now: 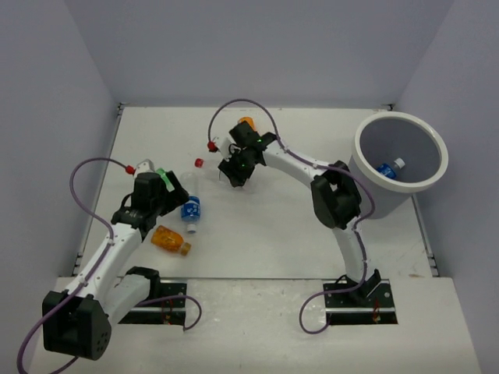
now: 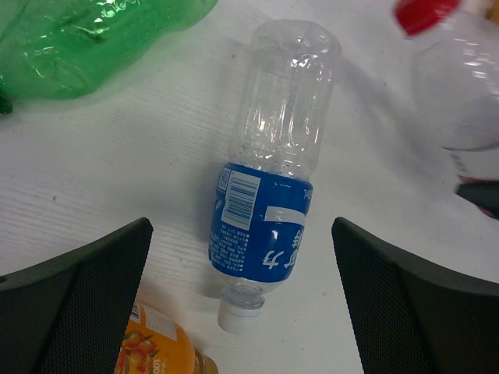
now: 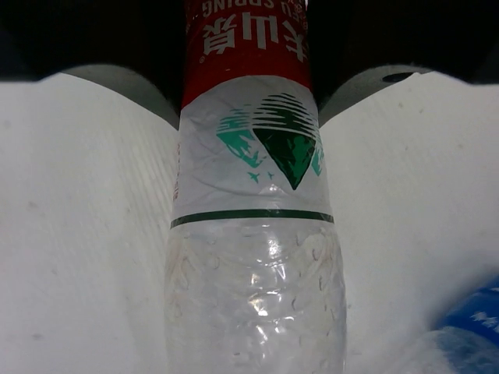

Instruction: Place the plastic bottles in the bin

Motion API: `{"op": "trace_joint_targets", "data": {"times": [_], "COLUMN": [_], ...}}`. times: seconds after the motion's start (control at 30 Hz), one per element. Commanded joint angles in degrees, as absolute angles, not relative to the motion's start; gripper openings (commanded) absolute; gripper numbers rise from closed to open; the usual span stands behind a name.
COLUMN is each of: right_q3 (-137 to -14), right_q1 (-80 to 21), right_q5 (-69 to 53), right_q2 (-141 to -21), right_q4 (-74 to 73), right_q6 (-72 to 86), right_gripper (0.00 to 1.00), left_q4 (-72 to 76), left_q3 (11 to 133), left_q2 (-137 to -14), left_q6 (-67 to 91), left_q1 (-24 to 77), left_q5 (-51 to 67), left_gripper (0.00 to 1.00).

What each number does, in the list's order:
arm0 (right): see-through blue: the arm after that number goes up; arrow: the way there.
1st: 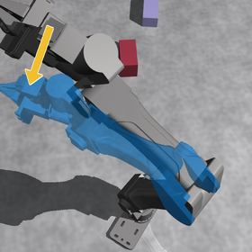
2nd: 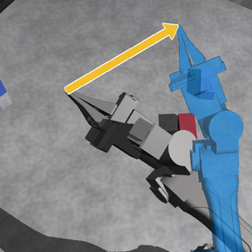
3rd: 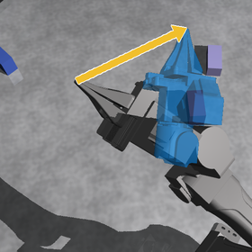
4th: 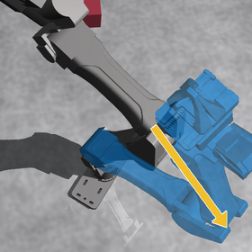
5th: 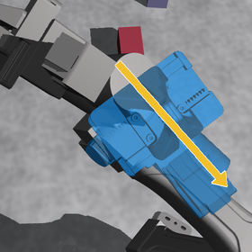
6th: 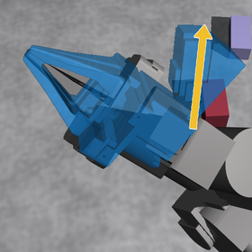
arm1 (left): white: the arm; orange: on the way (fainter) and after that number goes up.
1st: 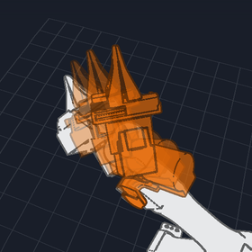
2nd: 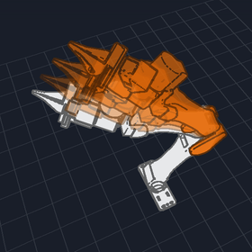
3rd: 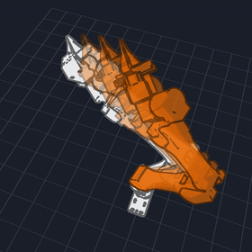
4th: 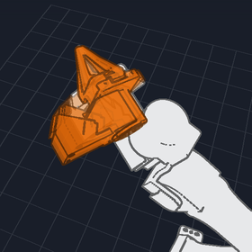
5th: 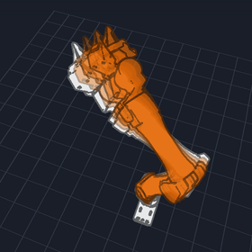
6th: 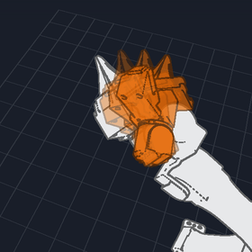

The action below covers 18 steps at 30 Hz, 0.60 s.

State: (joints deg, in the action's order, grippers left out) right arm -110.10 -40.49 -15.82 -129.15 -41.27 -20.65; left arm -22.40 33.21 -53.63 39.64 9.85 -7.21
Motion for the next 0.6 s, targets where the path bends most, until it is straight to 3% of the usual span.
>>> {"op": "trace_joint_targets", "data": {"times": [0.0,0.1,0.2,0.3,0.4,0.57], "right_q3": [-99.3,-86.7,-81.5,-79.3,-75.7,-72.0], "right_q1": [-40.8,-40.7,-39.9,-37.4,-25.4,-14.1], "right_q5": [-11.2,-5.0,8.5,17.3,23.3,32.8], "right_q2": [-105.9,-87.0,-76.4,-71.2,-64.5,-60.0], "right_q4": [-25.9,-16.3,-14.1,-14.2,-16.0,-17.9], "right_q6": [-11.8,-5.3,-0.5,3.5,8.8,15.5], "right_gripper": [0.19,0.20,0.23,0.27,0.29,0.38], "left_q4": [-22.0,-22.1,-21.8,-21.4,-20.8,-18.8], "left_q3": [34.2,34.2,34.5,34.8,35.0,34.7], "left_q2": [-54.6,-54.1,-53.6,-54.0,-55.4,-59.6], "left_q6": [37.6,37.5,37.1,36.9,36.9,37.4], "left_q1": [10.1,10.1,10.2,10.2,10.2,10.2], "left_q5": [-5.6,-4.8,-4.7,-4.8,-4.7,-5.3], "left_gripper": [1.00,1.00,1.00,1.00,1.00,1.00]}}
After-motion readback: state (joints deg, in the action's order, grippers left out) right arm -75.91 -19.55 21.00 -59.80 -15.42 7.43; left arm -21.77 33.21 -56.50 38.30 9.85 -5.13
